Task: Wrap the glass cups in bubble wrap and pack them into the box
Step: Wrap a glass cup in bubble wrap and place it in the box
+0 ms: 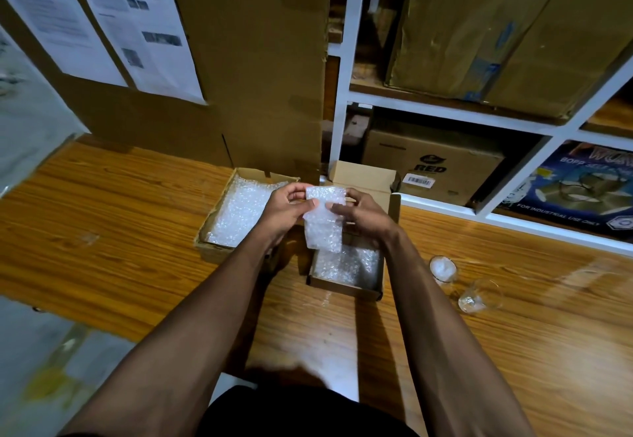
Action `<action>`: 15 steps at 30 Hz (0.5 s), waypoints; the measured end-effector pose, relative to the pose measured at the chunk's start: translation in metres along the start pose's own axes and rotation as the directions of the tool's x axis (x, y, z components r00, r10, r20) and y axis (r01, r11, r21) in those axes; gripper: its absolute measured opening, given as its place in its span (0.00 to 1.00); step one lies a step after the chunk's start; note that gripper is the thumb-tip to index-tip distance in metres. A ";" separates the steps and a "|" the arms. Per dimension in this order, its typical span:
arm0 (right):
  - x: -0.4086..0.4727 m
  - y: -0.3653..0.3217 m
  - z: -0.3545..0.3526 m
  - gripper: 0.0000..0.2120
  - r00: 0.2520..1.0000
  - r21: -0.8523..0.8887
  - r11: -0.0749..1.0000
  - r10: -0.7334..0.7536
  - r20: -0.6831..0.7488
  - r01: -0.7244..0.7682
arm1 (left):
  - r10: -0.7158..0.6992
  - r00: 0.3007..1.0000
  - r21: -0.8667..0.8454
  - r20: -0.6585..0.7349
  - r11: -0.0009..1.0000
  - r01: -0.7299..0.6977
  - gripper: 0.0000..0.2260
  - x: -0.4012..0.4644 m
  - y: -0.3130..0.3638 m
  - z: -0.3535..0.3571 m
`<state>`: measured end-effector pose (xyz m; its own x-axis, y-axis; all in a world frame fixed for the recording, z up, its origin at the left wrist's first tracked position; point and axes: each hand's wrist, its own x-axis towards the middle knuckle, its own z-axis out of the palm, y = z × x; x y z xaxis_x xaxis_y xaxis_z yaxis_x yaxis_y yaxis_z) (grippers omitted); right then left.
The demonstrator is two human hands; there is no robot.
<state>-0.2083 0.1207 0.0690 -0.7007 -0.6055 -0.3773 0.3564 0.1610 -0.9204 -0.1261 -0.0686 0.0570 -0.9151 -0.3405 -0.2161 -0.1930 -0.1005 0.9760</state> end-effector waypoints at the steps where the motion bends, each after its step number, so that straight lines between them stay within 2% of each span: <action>1: 0.002 0.001 0.000 0.19 1.000 -0.002 1.000 -0.013 -0.010 0.013 | -0.002 1.000 -0.012 0.001 1.000 0.002 0.15 0.000 0.000 0.001; 6: 0.008 0.005 0.002 0.16 0.995 0.036 0.997 -0.071 -0.075 0.074 | -0.028 0.989 -0.055 0.143 0.998 0.036 0.16 -0.004 0.001 -0.002; 10: 0.008 0.008 0.001 0.09 0.990 0.019 0.991 -0.129 -0.057 0.130 | 0.026 0.993 -0.061 0.119 0.998 -0.018 0.13 -0.006 0.002 0.000; 15: 0.004 0.007 0.004 0.08 0.986 0.067 0.985 -0.154 -0.071 0.159 | 0.014 0.989 -0.063 0.148 0.998 -0.004 0.11 -0.007 0.004 0.004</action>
<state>-0.2059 0.1160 0.0619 -0.7892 -0.5665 -0.2373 0.2814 0.0099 -0.9596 -0.1214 -0.0627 0.0623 -0.9600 -0.1995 -0.1964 -0.1663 -0.1580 0.9733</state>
